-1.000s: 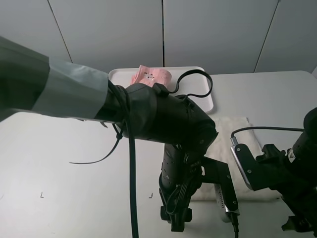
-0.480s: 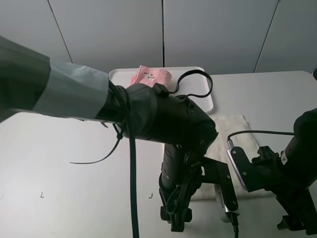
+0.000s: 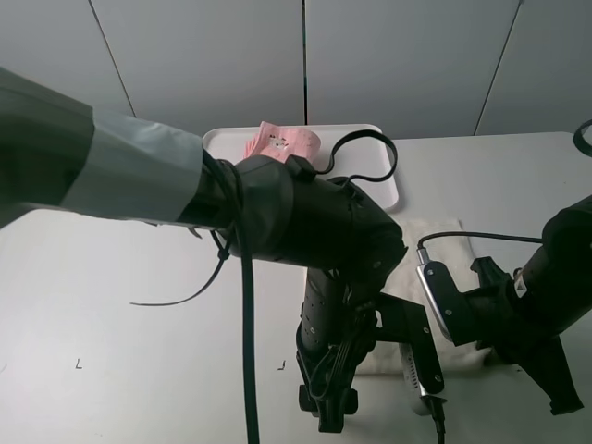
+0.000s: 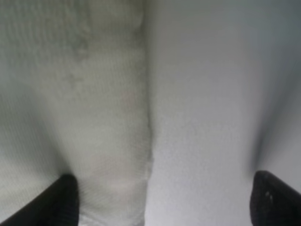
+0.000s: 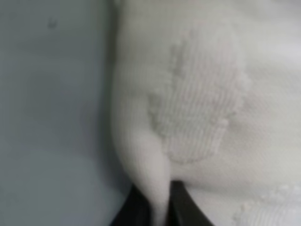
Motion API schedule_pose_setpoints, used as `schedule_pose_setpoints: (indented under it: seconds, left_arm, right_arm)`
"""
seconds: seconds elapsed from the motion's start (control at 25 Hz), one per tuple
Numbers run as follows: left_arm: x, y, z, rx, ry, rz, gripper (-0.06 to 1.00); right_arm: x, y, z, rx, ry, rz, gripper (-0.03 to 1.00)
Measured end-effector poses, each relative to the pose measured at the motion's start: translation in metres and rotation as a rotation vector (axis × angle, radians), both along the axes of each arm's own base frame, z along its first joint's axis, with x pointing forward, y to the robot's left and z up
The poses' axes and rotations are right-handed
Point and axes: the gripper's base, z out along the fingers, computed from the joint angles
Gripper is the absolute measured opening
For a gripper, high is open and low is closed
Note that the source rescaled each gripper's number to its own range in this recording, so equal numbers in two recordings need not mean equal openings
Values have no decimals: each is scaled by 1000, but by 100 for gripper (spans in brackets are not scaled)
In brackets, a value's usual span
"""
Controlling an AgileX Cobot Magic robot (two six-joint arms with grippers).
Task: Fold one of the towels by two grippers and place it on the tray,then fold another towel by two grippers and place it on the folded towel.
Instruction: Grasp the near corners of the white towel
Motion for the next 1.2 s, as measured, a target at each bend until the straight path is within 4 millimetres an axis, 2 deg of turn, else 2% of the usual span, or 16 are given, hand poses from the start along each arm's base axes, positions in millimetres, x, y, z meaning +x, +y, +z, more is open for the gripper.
schedule_pose_setpoints:
  seconds: [0.12, 0.68, 0.76, 0.96, 1.04, 1.08, 1.2]
  left_arm:
    - [0, 0, 0, 0, 0, 0, 95]
    - [4, -1, 0, -9, -45, 42, 93]
    - [6, -1, -1, -6, -64, 34, 81]
    - [9, -2, -2, -17, -94, 23, 26]
    - [10, -2, -2, -20, -108, 43, 7]
    - [11, -2, -2, -21, -117, 51, 2]
    - [12, -2, -1, -21, -132, 83, 0]
  right_arm:
    - [0, 0, 0, -2, -1, 2, 1]
    - [0, 0, 0, -2, -2, -14, 1]
    - [0, 0, 0, -1, -2, -22, 1]
    - [0, 0, 0, -1, -2, -31, 1]
    - [0, 0, 0, -1, -2, -33, 1]
    - [0, 0, 0, -1, -2, -38, 0]
    - [0, 0, 0, 0, -3, -60, 0]
